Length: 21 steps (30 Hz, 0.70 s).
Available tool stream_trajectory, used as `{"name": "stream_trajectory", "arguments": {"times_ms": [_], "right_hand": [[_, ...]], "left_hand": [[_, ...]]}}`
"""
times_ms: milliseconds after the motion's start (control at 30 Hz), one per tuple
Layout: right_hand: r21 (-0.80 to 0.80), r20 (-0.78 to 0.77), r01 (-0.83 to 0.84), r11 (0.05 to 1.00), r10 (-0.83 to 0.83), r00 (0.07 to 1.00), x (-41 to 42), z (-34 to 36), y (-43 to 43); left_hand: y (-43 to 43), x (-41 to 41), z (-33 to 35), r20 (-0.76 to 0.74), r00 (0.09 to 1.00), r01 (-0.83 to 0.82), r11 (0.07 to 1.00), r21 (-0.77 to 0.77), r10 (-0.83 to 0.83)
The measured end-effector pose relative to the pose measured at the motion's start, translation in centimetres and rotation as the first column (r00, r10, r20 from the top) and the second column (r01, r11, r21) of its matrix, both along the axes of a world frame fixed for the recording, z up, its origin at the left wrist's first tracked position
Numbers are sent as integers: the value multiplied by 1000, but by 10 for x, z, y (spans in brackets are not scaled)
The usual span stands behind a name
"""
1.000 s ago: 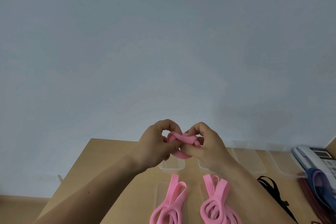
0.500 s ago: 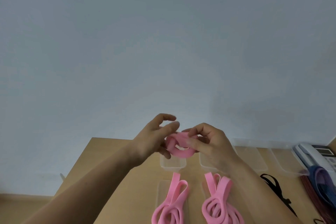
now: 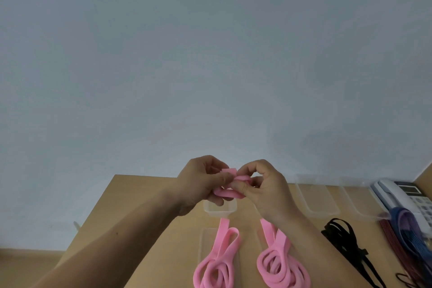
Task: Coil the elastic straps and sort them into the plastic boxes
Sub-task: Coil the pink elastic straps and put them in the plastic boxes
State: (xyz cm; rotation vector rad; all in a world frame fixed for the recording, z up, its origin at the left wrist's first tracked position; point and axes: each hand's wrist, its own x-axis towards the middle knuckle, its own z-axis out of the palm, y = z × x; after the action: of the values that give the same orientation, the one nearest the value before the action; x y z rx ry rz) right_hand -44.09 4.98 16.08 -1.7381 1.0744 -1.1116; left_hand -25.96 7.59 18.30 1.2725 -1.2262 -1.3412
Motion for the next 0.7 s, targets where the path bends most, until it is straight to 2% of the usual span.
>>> {"name": "stream_trajectory", "arguments": {"times_ms": [133,300,500,567,700], "right_hand": [[23,-45,-46,999,47,998,0,-2,-3],[70,-123,-212,975,219,968,8,0,-5],[22,-37,-69,997,70,997,32,3,-7],[29,-42,-51,998,52,998,40,3,-7],[66,-24,-10,998,12,1000,60,-3,-4]], "left_hand": [[2,6,-5,-10,999,43,999,18,-43],[4,22,-9,-32,995,96,995,12,-96],[9,52,-17,-177,979,94,994,-60,-103],[11,64,-22,-128,985,106,989,-108,-119],[12,82,-31,-54,998,30,980,-195,-41]]}}
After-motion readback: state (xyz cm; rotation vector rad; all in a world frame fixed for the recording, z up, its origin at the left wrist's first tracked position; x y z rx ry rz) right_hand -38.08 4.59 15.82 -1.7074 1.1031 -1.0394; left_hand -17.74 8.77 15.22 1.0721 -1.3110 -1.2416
